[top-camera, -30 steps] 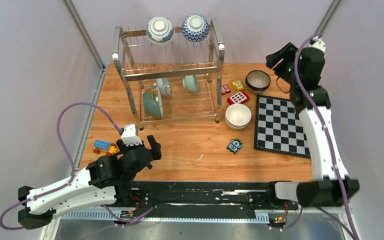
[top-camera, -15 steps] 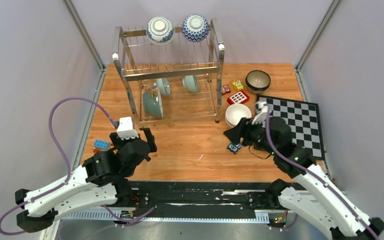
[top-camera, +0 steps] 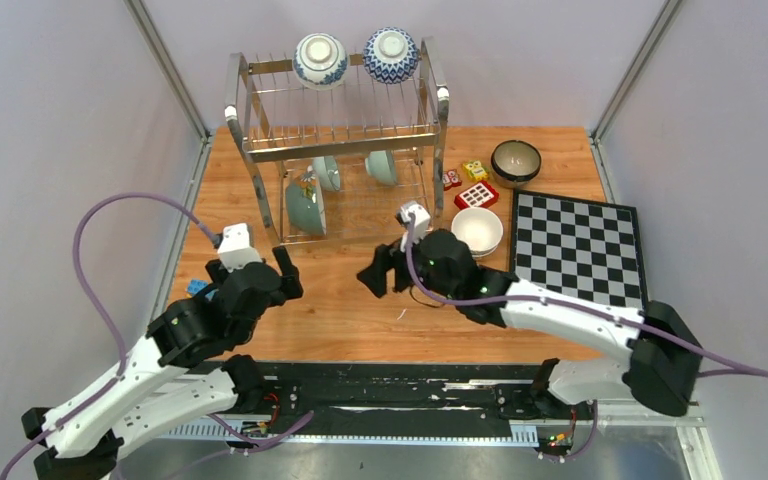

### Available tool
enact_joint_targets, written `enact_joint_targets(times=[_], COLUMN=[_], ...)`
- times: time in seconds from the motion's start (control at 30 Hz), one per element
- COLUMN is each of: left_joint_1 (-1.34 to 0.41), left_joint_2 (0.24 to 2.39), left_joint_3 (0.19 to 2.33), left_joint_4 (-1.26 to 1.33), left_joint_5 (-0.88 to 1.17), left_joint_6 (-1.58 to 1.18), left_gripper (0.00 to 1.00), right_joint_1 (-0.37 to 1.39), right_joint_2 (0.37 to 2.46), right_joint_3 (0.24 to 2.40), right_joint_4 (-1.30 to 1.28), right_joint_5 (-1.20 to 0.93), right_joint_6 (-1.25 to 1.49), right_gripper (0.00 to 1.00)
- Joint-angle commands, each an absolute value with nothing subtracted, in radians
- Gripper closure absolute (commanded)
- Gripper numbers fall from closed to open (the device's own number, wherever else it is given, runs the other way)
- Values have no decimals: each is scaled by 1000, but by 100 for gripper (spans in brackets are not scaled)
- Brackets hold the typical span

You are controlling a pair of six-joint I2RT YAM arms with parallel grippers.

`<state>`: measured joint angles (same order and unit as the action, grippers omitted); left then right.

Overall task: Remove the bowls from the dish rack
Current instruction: Pick up the bowl from the dish rack.

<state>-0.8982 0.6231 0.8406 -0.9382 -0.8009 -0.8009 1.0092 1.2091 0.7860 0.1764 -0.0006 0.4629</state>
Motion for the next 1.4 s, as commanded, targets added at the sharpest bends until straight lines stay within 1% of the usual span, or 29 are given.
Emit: enact_joint_targets(times=[0.0,0.07,0.2,0.37,0.47,0.67,0.87,1.23,1.37], left_joint_1=[-890,-890,-890,-890,-891,-890,-889,-890,-891], left_joint_2=[522,483,414,381,384,397,393,406,406], left_joint_3=[815,801,804,788,781,782,765,761,761], left_joint_4=[-1034,-1060,-1080,-1074,-1056,-1046,-1031,-1019,-1017], left_joint_5=[-757,-747,-752,-755,-744,-737,-734,-724,-723], left_joint_6=[-854,-889,-914,-926,-912,-890,-893,-878,-876], left_gripper=[0,0,0,0,0,0,0,0,0], right_joint_1=[958,915,855,808,790,788,787,787,784], right_joint_2=[1373,1471,1643,1808,1883,1978,2033,2129,2169], right_joint_3=[916,959,1052,1145,1188,1292,1327,1405,1437], right_joint_4=[488,580,701,863,931,882,832,860,887], right_joint_5=[-80,-163,-245,-334,-355,-376,-365,-410,-435], right_joint_6=[521,582,623,683,727,735,723,771,812], right_gripper=[17,11,11,23,27,27,29,39,46])
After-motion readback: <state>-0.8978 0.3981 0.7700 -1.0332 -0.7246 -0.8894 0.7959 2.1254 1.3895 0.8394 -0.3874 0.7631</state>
